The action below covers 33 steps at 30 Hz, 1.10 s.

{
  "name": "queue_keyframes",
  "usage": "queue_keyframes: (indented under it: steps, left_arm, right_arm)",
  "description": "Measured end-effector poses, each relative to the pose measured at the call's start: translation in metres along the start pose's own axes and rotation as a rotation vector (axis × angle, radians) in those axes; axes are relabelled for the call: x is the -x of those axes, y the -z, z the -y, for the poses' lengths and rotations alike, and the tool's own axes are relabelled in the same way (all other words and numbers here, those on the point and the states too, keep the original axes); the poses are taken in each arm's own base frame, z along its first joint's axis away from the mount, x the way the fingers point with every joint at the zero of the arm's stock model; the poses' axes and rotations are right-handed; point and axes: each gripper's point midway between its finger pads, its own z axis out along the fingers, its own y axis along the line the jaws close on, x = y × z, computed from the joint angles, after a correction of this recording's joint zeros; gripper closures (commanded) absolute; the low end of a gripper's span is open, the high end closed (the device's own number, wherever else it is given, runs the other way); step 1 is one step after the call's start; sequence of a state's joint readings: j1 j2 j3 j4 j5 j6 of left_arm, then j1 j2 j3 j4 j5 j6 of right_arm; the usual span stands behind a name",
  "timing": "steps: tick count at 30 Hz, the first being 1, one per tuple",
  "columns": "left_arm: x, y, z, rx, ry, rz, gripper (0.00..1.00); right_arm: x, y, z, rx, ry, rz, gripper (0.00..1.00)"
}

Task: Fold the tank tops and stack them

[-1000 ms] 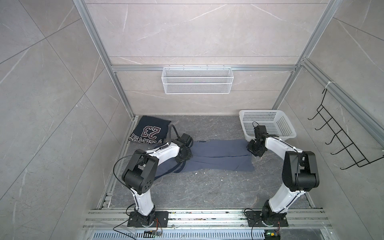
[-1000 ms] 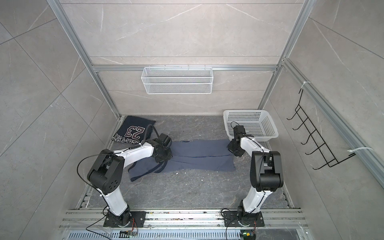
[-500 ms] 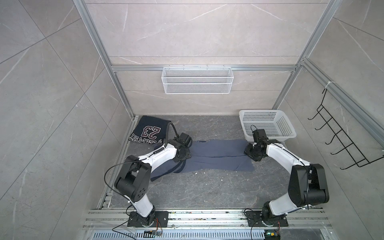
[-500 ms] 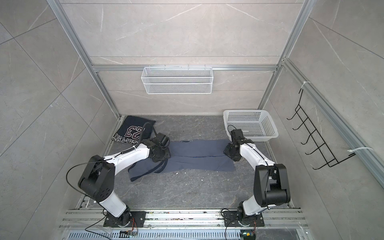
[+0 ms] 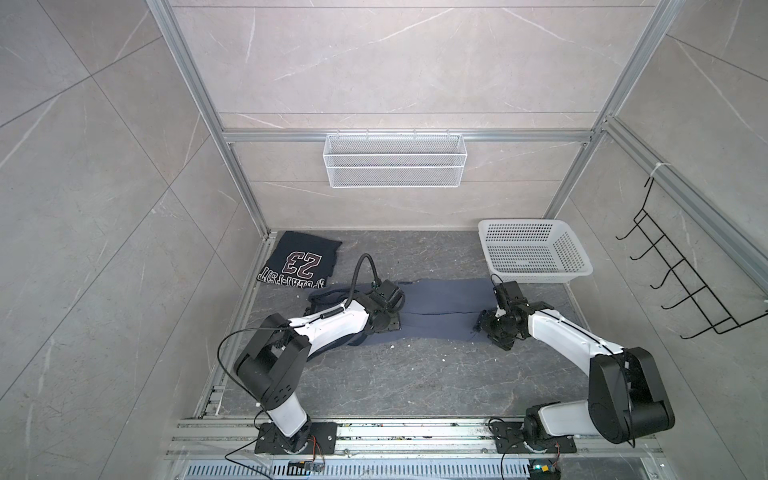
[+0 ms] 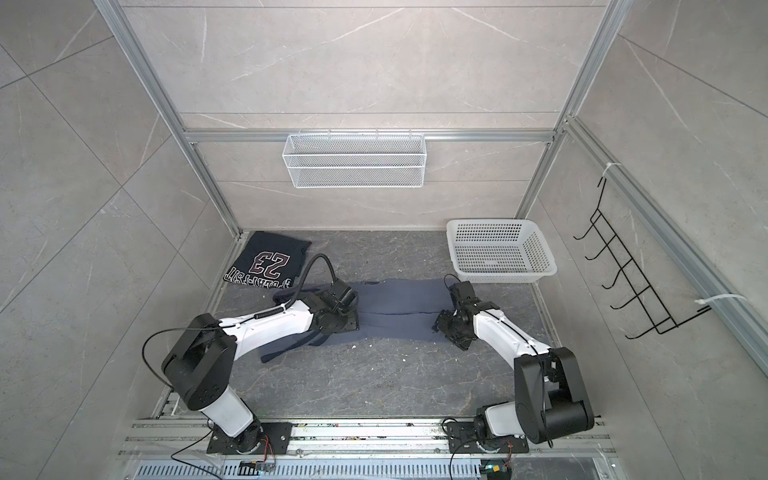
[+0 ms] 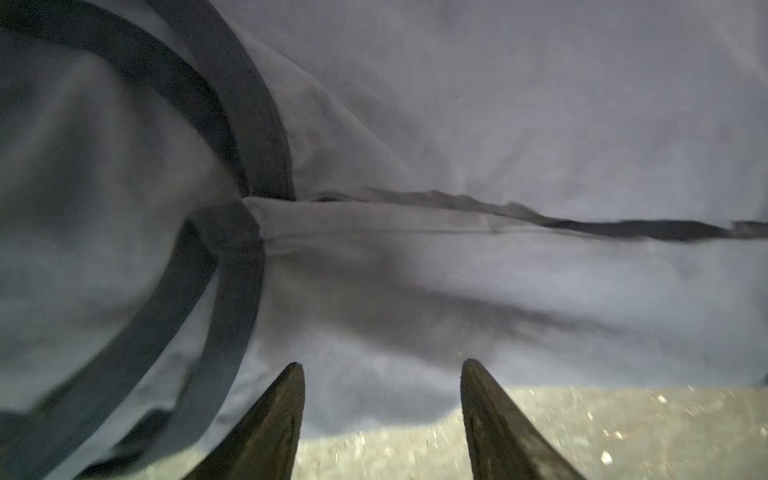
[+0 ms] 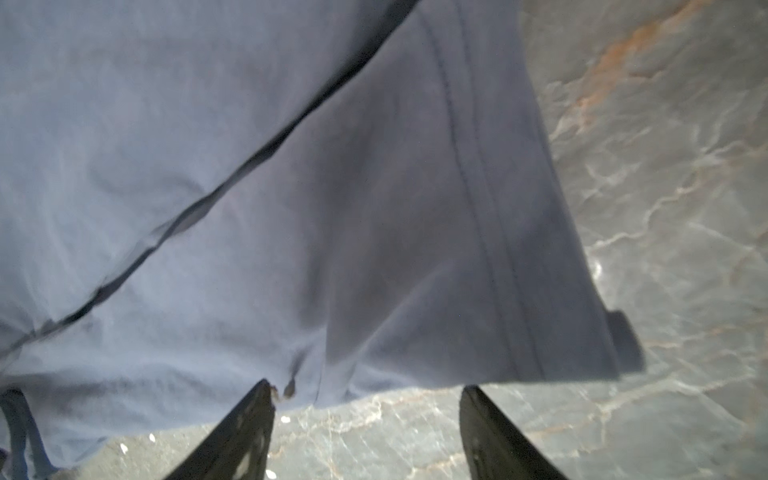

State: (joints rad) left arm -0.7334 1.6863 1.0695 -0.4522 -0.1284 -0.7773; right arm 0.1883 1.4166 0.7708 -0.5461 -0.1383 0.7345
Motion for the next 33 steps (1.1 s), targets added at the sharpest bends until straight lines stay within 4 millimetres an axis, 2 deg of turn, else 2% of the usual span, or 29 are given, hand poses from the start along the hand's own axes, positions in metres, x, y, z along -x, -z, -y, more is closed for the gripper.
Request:
queue_keyframes:
  steps: [3, 8, 16, 23, 26, 28, 31, 33]
  left_arm:
    - [-0.001, -0.014, -0.011, 0.020, 0.020, -0.012, 0.37]
    - [-0.008, -0.026, -0.027, 0.049, 0.038, -0.030, 0.37]
    - [-0.007, -0.026, -0.028, 0.027, 0.051, 0.004, 0.37]
    - [-0.008, -0.024, -0.028, 0.014, 0.053, 0.014, 0.37]
    - [-0.008, -0.023, -0.027, 0.012, 0.053, 0.011, 0.37]
    - [-0.009, -0.023, -0.027, 0.011, 0.051, 0.007, 0.37]
    - [-0.010, -0.023, -0.027, 0.011, 0.049, 0.004, 0.37]
    - [-0.011, -0.023, -0.026, 0.011, 0.048, 0.004, 0.37]
  right_arm:
    - [0.007, -0.009, 0.009, -0.018, -0.038, 0.007, 0.28]
    - [0.026, -0.015, 0.027, -0.032, -0.117, 0.035, 0.29]
    - [0.050, -0.014, 0.038, -0.046, -0.177, 0.069, 0.28]
    - [0.063, -0.007, 0.069, -0.127, -0.222, 0.114, 0.27]
    - [0.063, 0.003, 0.066, -0.116, -0.196, 0.128, 0.27]
    - [0.065, 0.014, 0.056, -0.072, -0.168, 0.150, 0.26]
    - [0.063, 0.030, 0.030, 0.014, -0.105, 0.171, 0.25]
    - [0.054, 0.032, 0.008, 0.073, -0.053, 0.152, 0.23]
